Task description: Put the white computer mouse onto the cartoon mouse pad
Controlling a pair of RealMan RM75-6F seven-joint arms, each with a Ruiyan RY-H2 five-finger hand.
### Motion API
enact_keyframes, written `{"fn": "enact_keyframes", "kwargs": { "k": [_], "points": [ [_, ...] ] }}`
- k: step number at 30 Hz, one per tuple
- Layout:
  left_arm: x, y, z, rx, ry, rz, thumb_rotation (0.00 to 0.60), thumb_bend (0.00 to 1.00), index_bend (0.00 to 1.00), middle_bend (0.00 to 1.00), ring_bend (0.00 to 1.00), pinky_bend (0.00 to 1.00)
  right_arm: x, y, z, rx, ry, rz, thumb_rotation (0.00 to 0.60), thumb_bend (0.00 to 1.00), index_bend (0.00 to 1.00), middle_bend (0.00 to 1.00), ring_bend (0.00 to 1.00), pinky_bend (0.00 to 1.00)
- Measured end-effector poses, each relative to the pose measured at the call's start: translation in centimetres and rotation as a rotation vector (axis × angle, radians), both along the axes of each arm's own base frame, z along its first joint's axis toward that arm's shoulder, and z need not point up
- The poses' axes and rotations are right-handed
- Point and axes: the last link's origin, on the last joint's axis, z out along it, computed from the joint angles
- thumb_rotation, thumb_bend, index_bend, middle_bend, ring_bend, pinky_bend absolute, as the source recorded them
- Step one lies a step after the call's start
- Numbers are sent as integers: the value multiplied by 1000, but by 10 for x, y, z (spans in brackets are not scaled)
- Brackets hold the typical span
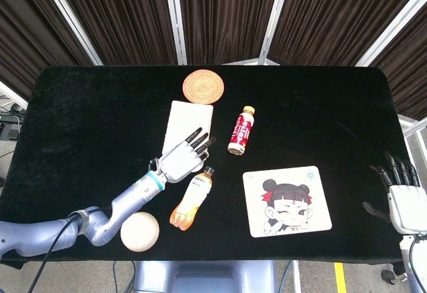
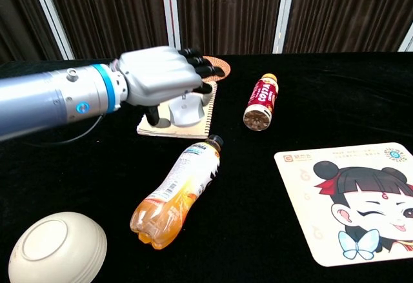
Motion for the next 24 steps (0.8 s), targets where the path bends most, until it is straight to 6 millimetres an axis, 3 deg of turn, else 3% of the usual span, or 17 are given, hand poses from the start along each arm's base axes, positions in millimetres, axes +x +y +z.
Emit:
{"fn": "enact_keyframes", "kwargs": {
  "k": [13, 24],
  "points": [
    [41, -15, -13, -38, -52, -98, 600, 375, 580, 0, 0, 0, -1, -1, 2, -1, -17, -1, 600, 114, 197, 0, 0, 0],
    [93, -40, -44, -72, -31, -226, 600, 376, 555, 0, 0, 0, 0, 0, 3, 3, -34, 3, 600, 114, 197, 0, 0, 0]
  ]
}}
